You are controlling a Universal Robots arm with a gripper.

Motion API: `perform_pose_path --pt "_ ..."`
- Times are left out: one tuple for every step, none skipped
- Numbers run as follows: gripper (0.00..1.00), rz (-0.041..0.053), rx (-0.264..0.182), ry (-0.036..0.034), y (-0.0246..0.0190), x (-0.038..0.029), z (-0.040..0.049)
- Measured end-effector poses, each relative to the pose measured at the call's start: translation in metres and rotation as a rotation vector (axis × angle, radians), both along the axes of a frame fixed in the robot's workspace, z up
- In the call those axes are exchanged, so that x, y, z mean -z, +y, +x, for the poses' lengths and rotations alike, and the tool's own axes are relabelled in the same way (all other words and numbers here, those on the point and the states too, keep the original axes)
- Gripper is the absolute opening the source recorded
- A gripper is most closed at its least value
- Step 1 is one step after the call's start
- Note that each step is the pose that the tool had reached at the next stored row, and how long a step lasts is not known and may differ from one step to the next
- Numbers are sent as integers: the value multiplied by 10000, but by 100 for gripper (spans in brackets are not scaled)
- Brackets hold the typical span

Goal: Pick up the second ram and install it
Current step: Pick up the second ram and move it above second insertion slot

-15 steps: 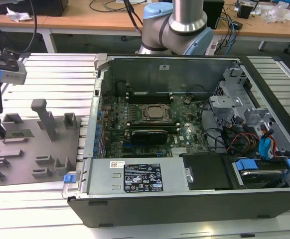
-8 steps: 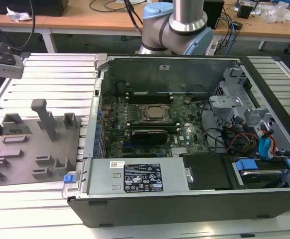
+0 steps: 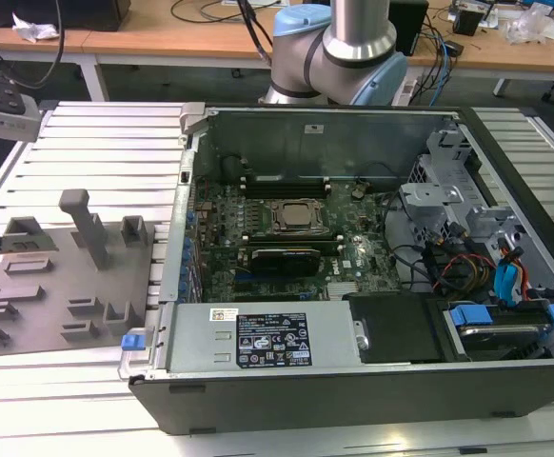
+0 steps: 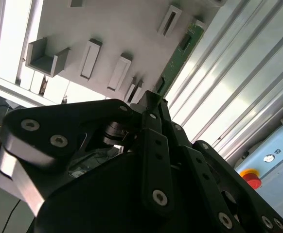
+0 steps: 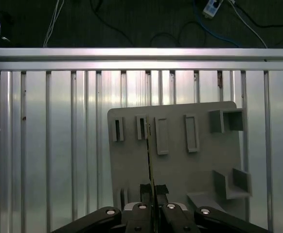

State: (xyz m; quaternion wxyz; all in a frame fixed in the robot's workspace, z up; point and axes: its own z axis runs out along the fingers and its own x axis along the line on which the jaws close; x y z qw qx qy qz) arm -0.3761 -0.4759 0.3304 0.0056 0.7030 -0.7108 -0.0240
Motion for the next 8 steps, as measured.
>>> perform_pose_path --pt "14 0 0 -1 0 -18 0" --pt "14 1 0 0 0 -40 0" --pt "14 1 0 0 0 -57 0" --pt "14 0 1 0 0 -69 0" --pt "14 0 1 -1 0 -96 0" --pt "14 1 1 -1 0 -111 0" --pt "14 1 1 0 0 -120 0" --pt "14 0 1 0 0 -138 0"
